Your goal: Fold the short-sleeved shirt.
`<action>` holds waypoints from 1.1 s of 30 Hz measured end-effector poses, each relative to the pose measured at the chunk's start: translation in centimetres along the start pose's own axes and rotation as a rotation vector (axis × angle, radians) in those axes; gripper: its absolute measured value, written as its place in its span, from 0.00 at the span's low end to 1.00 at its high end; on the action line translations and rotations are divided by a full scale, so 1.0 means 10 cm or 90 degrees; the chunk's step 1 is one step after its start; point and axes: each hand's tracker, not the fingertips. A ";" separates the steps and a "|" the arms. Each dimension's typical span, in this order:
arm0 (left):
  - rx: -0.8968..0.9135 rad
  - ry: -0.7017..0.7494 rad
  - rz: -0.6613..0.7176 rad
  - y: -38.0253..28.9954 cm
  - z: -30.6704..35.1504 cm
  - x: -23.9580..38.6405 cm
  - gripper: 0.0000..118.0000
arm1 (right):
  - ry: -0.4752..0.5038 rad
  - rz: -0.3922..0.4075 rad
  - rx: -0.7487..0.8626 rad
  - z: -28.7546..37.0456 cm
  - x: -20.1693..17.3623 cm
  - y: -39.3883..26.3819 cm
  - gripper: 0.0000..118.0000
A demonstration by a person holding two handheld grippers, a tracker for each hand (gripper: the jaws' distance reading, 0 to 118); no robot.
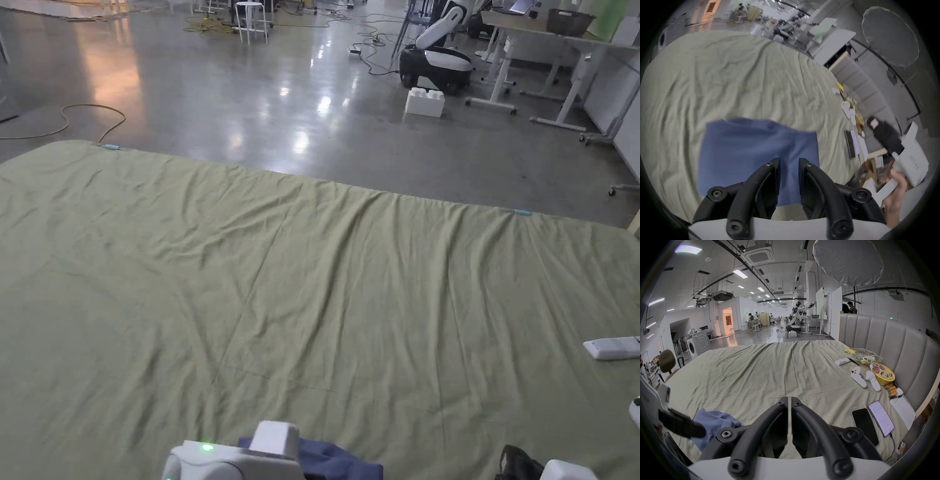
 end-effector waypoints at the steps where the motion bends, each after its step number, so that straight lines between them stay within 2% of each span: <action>1: -0.027 -0.011 -0.002 -0.04 -0.10 0.04 0.15 | -0.001 -0.001 -0.001 0.00 0.00 0.00 0.03; 3: -0.046 -0.030 -0.006 -0.13 -0.30 0.13 0.15 | -0.001 -0.001 -0.003 -0.02 0.01 -0.03 0.03; 6: -0.042 -0.003 -0.009 -0.20 -0.55 0.17 0.13 | -0.004 -0.001 -0.007 -0.02 0.02 -0.03 0.03; 9: 0.000 0.004 0.022 -0.20 -0.66 0.16 0.12 | -0.006 -0.001 -0.008 -0.02 0.03 -0.04 0.03; 14: 0.032 0.029 -0.041 -0.20 -0.68 0.26 0.11 | -0.006 0.000 -0.005 -0.01 0.03 -0.03 0.03; 18: 0.042 0.018 -0.052 -0.15 -0.43 0.28 0.11 | -0.004 0.005 0.014 0.04 -0.03 0.05 0.03; 22: 0.148 0.053 -0.120 0.06 0.04 0.30 0.11 | -0.003 0.010 0.053 0.07 -0.12 0.21 0.03; 26: 0.308 0.164 -0.195 0.28 0.58 0.29 0.11 | -0.007 0.018 0.105 0.07 -0.25 0.42 0.03; 33: 0.548 0.336 -0.210 0.47 1.33 0.11 0.11 | -0.009 0.021 0.179 0.10 -0.43 0.72 0.03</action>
